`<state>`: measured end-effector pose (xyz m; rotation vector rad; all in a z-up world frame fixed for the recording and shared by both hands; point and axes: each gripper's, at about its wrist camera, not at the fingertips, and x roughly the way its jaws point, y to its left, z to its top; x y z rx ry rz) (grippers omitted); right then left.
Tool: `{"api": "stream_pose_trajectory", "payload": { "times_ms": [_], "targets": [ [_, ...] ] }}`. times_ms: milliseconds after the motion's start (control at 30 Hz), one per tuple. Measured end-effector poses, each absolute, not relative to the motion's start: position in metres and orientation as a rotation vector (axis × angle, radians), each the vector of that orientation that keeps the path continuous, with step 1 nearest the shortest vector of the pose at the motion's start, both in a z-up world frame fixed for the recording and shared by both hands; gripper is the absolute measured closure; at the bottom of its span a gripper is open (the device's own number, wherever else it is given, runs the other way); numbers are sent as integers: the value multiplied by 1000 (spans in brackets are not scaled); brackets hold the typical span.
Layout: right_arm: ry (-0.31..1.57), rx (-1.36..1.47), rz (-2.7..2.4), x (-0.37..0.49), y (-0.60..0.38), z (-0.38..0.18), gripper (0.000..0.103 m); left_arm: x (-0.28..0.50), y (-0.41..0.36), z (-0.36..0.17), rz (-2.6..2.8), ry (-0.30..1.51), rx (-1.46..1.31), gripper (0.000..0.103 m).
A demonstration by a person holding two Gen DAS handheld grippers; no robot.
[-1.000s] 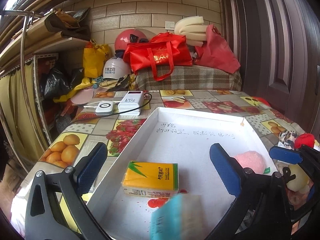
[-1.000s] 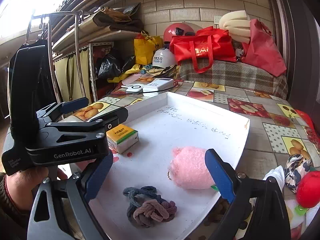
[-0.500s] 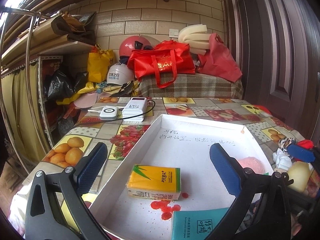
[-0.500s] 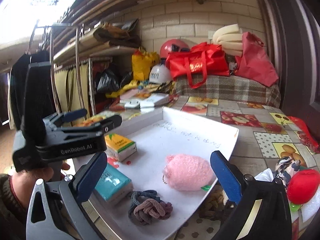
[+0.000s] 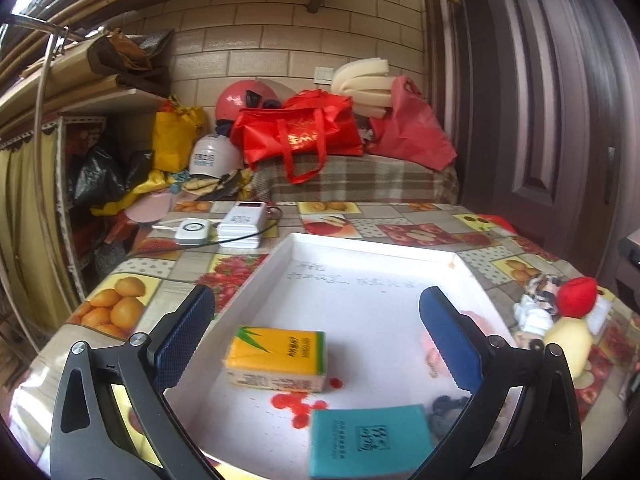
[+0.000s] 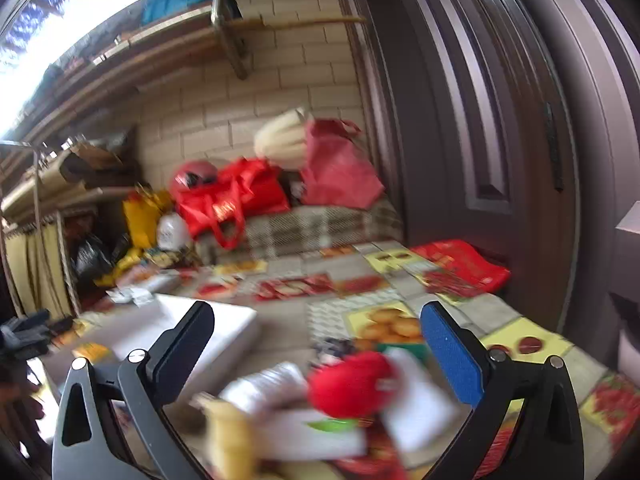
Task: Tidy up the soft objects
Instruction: 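Grasp the pale yellow sponge with the left gripper while the right gripper grasps the white foam strip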
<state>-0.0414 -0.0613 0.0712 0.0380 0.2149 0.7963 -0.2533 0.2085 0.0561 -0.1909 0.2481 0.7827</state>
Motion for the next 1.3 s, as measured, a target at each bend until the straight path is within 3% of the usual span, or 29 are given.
{"api": "stream_pose_trajectory", "payload": {
  "times_ms": [200,567,600,667,733,867,900,1067,1133,1167,1200,1300],
  "targets": [
    [458,31,791,9,-87,56,0,-236,175,59,629,267,-161,0],
    [663,-33,866,33,-79,32,0,-144,73,58,200,462,-78,0],
    [688,-60,863,35,-74,29,3,-135,72,57,195,486,-93,0],
    [732,-127,856,40,-61,22,21,-121,73,54,202,522,-122,1],
    [754,-172,868,41,-49,17,50,-108,77,50,212,545,-155,1],
    [796,-204,915,42,-38,7,79,-92,79,45,208,578,-192,1],
    [792,-202,919,42,-39,8,84,-86,79,44,214,588,-186,1],
    [779,-117,925,46,-55,11,84,-65,76,40,227,622,-178,1],
    [782,-85,926,49,-59,12,84,-59,74,38,230,645,-168,9],
    [779,-75,927,50,-60,13,84,-58,73,37,223,652,-161,41],
    [773,-67,925,50,-61,14,84,-59,73,36,230,651,-157,55],
    [754,-60,923,49,-61,18,84,-66,73,41,213,599,-155,58]
  ]
}}
